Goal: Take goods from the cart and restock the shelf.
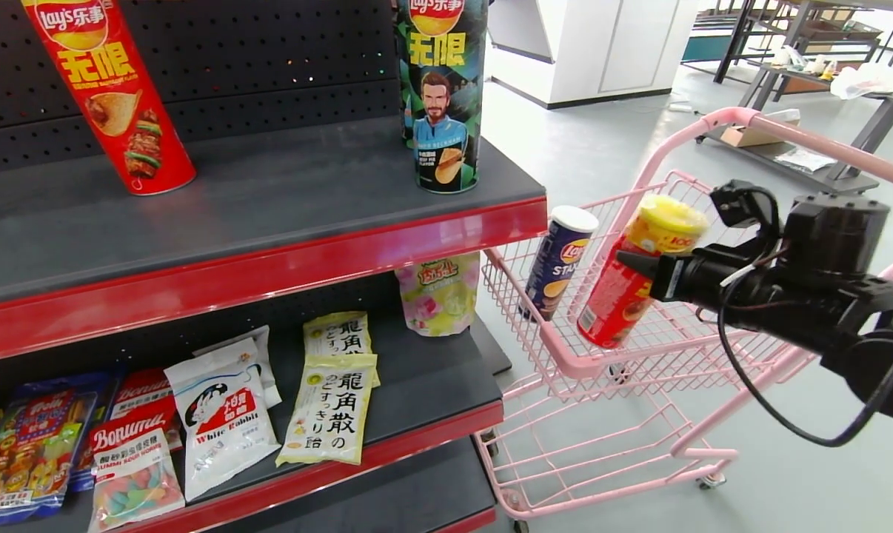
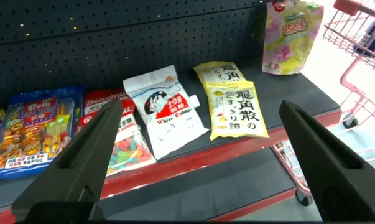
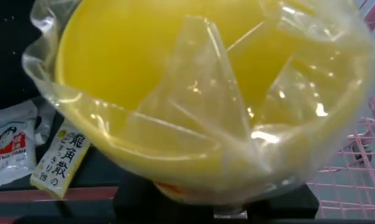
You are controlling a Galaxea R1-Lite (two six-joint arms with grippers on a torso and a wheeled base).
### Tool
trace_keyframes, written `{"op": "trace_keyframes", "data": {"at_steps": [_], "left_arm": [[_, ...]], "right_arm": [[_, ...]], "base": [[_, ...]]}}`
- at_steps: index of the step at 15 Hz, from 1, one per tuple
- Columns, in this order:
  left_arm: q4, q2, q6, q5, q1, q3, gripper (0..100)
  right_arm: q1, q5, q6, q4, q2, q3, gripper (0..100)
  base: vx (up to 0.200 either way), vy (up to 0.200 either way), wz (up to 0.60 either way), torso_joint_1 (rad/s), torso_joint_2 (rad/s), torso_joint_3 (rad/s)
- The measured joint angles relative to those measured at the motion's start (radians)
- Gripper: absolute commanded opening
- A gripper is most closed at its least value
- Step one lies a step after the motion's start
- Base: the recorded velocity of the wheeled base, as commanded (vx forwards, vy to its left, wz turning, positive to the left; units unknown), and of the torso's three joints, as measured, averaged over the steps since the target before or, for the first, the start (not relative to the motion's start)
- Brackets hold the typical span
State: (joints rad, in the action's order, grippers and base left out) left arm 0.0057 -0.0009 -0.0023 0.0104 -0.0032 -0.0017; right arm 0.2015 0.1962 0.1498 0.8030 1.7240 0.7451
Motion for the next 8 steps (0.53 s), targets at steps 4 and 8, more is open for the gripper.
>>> {"op": "trace_keyframes", "data": {"at_steps": [4, 8], "left_arm": [[0.000, 0.000, 0.000, 0.000, 0.000, 0.000, 100], [0.000, 0.000, 0.008, -0.003, 0.001, 0.000, 100]], "right_arm": [[-0.026, -0.002, -0.014, -0.354, -0.204, 0.201, 0], [0.002, -0.013, -0.091, -0.787, -0.465, 0.293, 0]], "base": [[0.000, 0.000, 0.00, 0.000, 0.00, 0.000], [0.000, 0.000, 0.00, 0.000, 0.00, 0.000]]}}
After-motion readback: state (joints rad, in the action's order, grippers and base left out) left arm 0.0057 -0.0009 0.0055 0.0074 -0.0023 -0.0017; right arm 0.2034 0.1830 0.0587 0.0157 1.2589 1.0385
